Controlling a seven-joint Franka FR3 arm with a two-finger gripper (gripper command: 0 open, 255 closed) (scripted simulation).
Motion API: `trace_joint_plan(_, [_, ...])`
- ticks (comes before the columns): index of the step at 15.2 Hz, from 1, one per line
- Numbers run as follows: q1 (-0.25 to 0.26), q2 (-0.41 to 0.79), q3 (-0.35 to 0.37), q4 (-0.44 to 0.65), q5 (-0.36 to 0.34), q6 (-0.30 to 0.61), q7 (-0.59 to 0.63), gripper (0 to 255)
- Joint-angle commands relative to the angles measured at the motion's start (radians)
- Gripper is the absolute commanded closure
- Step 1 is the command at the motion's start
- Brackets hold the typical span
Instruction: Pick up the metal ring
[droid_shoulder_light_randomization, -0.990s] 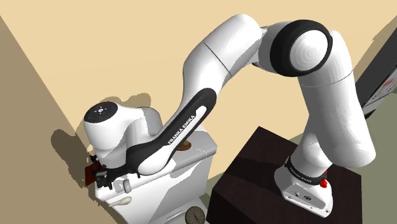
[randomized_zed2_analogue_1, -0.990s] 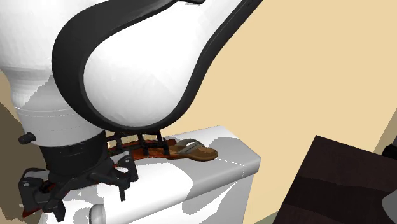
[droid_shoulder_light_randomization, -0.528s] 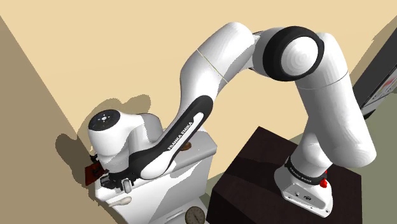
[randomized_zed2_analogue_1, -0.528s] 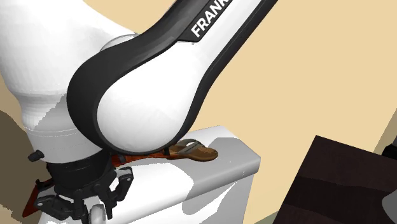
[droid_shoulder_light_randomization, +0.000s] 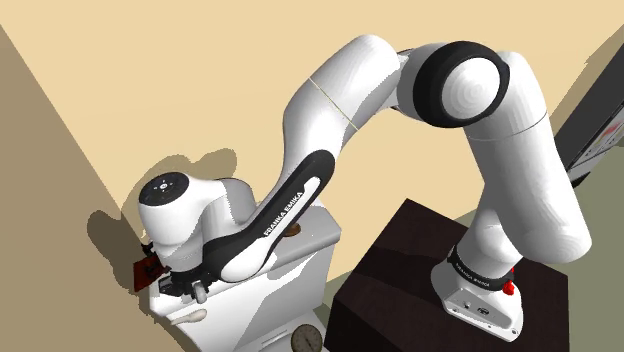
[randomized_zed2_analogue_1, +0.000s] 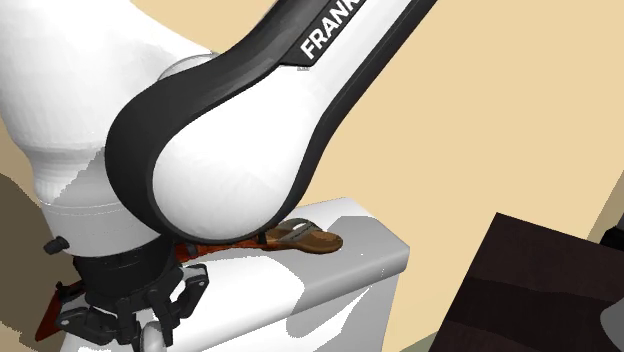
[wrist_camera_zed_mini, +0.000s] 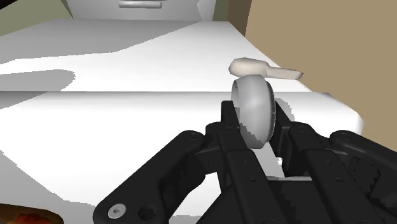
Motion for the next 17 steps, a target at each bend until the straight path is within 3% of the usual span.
trace_joint_plan(1, [-0.003, -0.009, 0.004, 0.000, 0.005, -0.008, -0.003, 255])
trace_joint_plan(17, [-0.041, -0.127, 0.060, 0.013, 0.078, -0.133, -0.054, 255])
